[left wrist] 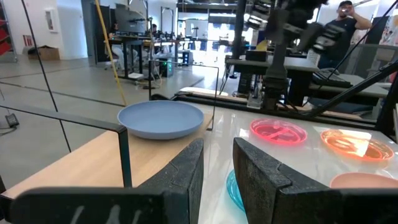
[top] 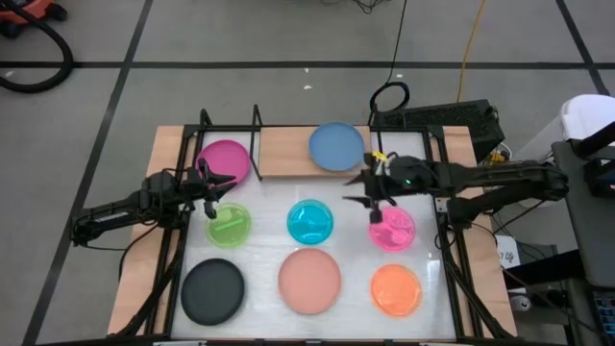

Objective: Place and stack plates onto a shelf
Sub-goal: Stack the large pink plate on top of the large blue plate on the shelf, then stack the large light orange plate on top of the large pink plate on the shelf

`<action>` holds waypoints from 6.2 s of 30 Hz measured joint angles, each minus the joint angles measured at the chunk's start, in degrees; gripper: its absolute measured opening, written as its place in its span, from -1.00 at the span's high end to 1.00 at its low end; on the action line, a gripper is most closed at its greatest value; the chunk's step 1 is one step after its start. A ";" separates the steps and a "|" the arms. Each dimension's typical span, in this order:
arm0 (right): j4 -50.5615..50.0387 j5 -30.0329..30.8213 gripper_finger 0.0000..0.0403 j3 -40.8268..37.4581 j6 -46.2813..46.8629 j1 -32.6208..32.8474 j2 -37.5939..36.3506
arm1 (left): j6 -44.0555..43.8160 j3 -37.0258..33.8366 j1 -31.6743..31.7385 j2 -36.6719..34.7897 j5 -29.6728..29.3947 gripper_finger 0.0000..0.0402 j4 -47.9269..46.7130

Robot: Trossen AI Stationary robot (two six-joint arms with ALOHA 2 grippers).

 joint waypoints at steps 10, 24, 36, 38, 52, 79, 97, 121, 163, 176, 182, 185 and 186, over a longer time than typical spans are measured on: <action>25.60 3.50 0.31 -17.68 2.83 10.52 -5.22 | 0.05 0.01 0.00 0.02 -0.02 0.54 6.21; 27.67 4.10 0.31 -19.01 0.96 10.88 -8.13 | -0.21 1.43 0.00 1.00 0.01 0.54 19.82; 27.66 5.83 0.31 -19.01 0.63 10.84 -8.10 | 3.43 29.23 -0.05 28.56 -15.74 0.54 -27.89; 27.39 5.81 0.31 -19.01 0.81 10.84 -8.10 | 0.54 30.59 -0.07 34.73 -17.81 0.54 -34.38; 24.95 5.81 0.31 -19.01 2.07 10.86 -8.10 | -15.27 30.78 -0.35 60.11 -20.41 0.54 -39.11; 24.64 5.81 0.31 -19.01 1.76 10.86 -8.10 | -20.10 30.80 -0.33 82.04 -22.11 -0.01 -38.99; 24.49 6.17 0.31 -19.01 2.07 10.86 -8.10 | -23.29 31.88 -0.11 79.09 -23.89 0.94 -40.37; 28.31 7.08 0.31 -19.01 2.05 10.92 -8.20 | 6.98 63.34 -6.13 64.50 -38.33 0.95 -33.70; 30.51 7.14 0.31 -19.01 -0.90 15.74 -15.53 | 36.97 65.22 -0.22 102.60 -10.44 0.71 2.10; 29.64 8.04 0.31 -19.01 -0.90 15.74 -15.53 | 34.56 65.23 -0.76 102.51 -14.79 0.07 6.07; 27.13 13.30 0.31 -19.01 -0.54 15.71 -15.51 | 32.05 65.24 -2.45 99.15 -18.22 -0.01 5.46; 27.11 13.22 0.31 -19.01 -0.25 15.71 -15.51 | 27.21 65.24 -3.70 96.49 -17.37 -0.01 5.37; 27.11 13.22 0.31 -19.01 -0.25 15.69 -15.51 | 25.36 65.24 -4.11 95.06 -16.02 -0.01 4.69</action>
